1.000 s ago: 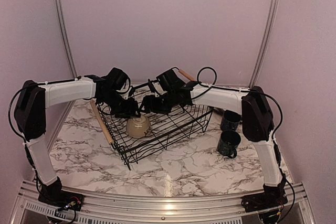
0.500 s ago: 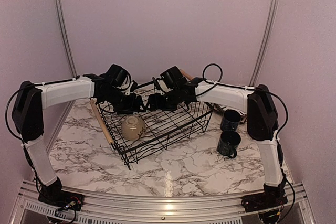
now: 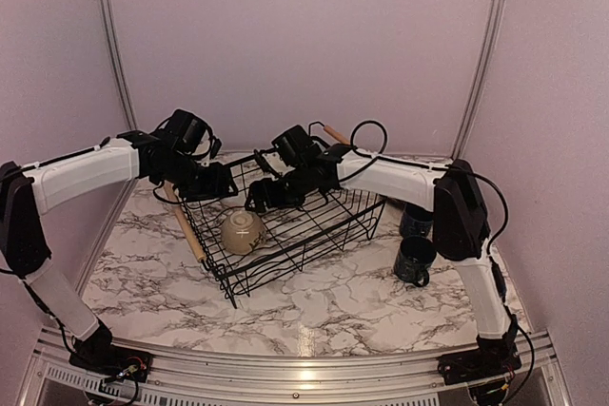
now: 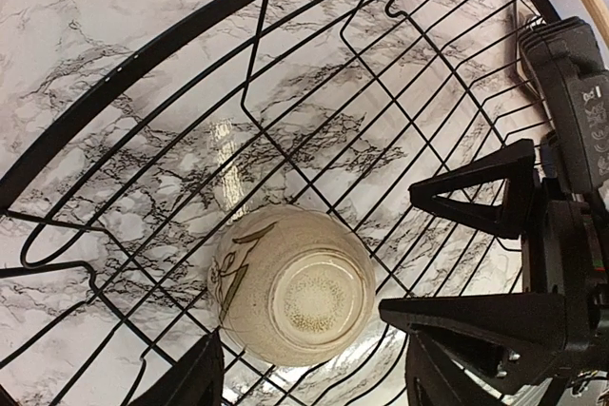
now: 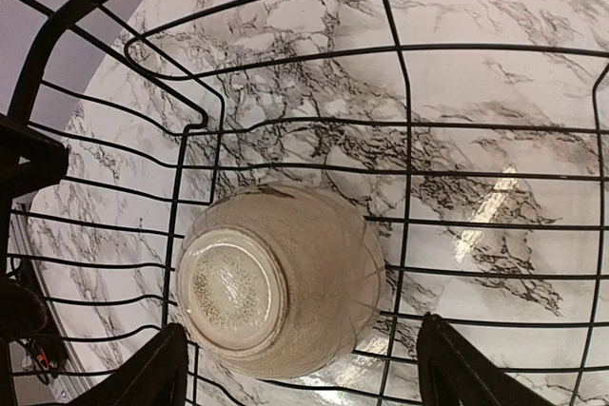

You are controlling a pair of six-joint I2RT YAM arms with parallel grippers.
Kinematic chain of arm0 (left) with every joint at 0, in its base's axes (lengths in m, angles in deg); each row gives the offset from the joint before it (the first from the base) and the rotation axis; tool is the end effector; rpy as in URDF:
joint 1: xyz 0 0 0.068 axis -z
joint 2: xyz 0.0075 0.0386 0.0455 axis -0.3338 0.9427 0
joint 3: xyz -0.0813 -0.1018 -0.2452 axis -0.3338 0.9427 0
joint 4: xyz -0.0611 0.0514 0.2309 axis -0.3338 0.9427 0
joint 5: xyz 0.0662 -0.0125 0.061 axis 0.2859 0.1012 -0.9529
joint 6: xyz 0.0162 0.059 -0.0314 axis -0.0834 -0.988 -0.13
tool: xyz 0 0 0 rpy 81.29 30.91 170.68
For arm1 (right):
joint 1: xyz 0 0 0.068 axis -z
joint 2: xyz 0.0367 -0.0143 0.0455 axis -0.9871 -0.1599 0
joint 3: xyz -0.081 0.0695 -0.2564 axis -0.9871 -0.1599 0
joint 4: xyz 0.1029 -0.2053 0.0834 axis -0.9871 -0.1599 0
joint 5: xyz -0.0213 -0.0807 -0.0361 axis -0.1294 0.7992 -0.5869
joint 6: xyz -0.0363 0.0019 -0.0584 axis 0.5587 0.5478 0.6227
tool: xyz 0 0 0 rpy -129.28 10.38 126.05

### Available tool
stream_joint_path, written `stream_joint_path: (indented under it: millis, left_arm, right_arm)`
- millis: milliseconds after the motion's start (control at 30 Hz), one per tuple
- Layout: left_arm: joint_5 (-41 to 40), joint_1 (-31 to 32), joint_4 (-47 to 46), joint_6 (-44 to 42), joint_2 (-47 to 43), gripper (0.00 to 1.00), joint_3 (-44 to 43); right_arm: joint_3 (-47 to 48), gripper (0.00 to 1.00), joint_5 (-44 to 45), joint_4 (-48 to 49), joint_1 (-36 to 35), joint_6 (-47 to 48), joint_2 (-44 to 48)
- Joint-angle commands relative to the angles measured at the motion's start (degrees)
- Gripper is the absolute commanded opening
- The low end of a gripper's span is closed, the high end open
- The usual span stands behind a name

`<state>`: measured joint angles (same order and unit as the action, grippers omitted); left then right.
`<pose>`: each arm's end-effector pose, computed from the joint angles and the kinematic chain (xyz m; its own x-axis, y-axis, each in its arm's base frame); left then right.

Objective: Unload the mixed dishes from the dish rack
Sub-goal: Move the bowl to the dish rack.

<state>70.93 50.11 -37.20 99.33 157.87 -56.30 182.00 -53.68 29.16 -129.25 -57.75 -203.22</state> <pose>0.3007 -0.1849 0.2815 -0.8069 -0.0014 -0.5907 0.2599 0.8972 -0.3570 0.3344 0.3974 0.2232 -0.7617 -0.3003 -0.5741 -0.5910 0.6853 0.4256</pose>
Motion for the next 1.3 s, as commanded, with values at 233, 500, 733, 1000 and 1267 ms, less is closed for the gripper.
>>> stream_joint_path:
  millis: [233,500,733,1000,1267]
  left_arm:
    - [-3.4,-0.2,0.7,-0.2,0.0,0.59,2.3]
    - [-4.9,-0.2,0.6,-0.2,1.0,0.6,3.8]
    - [0.1,-0.2,-0.1,0.1,2.8,0.66,3.7]
    - [16.1,-0.2,-15.4,11.1,5.8,0.85,8.8]
    - [9.1,-0.1,-27.1,34.8,8.0,0.99,14.1]
  right_arm:
    - [10.2,0.67,7.0,-9.2,-1.0,2.1,-8.4]
    - [8.3,0.67,20.3,-13.3,0.3,1.0,-6.4]
    - [4.4,0.67,23.2,-11.9,1.7,-0.3,-4.3]
    - [-0.3,0.67,18.5,-6.5,2.4,-0.5,-2.5]
    - [-0.9,0.67,16.0,-4.9,2.6,-0.9,-2.3]
